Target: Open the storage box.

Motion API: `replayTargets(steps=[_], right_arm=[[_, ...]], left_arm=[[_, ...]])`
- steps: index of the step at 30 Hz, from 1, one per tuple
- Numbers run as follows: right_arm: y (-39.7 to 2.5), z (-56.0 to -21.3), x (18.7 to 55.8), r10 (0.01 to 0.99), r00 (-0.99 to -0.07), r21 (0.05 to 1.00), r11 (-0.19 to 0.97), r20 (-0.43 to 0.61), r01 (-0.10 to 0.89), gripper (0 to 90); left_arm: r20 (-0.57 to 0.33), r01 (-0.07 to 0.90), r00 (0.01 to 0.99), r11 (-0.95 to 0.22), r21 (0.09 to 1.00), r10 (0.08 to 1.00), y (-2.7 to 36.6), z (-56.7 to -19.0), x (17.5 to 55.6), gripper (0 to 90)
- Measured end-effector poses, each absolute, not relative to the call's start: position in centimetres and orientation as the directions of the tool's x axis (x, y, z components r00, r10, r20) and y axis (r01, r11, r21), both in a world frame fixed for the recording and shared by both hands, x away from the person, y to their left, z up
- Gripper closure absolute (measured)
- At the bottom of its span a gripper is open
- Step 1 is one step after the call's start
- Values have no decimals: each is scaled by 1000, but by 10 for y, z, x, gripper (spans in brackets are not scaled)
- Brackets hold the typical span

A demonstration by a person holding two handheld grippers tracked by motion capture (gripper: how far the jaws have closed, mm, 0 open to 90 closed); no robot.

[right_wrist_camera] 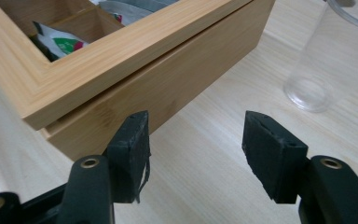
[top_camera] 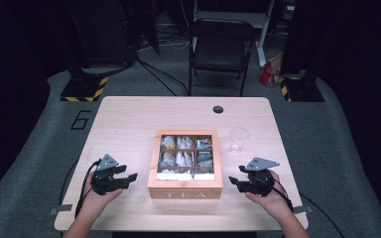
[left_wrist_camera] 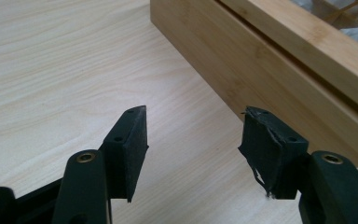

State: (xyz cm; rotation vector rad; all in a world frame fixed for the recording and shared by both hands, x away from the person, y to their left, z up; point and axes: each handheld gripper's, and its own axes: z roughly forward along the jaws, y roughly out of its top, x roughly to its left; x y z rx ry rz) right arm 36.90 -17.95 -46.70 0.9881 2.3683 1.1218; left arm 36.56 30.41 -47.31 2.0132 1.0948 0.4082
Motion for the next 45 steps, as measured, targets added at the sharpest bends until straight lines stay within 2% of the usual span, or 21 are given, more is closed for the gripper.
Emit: replayTargets(steps=[10, 15, 19, 31, 39, 45], right_arm=[[-180, -459, 362, 708, -706, 768, 440, 23, 465, 437], [-181, -453, 355, 672, -740, 769, 455, 34, 448, 526], [-180, -451, 350, 668, -743, 778, 447, 38, 442, 482], [-176, -458, 344, 638, -768, 790, 442, 56, 425, 475], [-169, -461, 341, 624, -781, 789, 465, 29, 401, 403], [-165, -463, 339, 613, -789, 786, 471, 36, 401, 421]], left_arm=[[-71, 540, 596, -334, 773, 800, 300, -460, 353, 430], [-79, 533, 604, -328, 780, 793, 299, -455, 347, 437], [-84, 529, 608, -325, 784, 789, 298, -453, 343, 440], [-93, 529, 626, -334, 780, 774, 295, -461, 339, 454], [-89, 505, 647, -338, 794, 757, 293, -461, 337, 369], [-79, 502, 660, -361, 786, 747, 291, -462, 335, 366]])
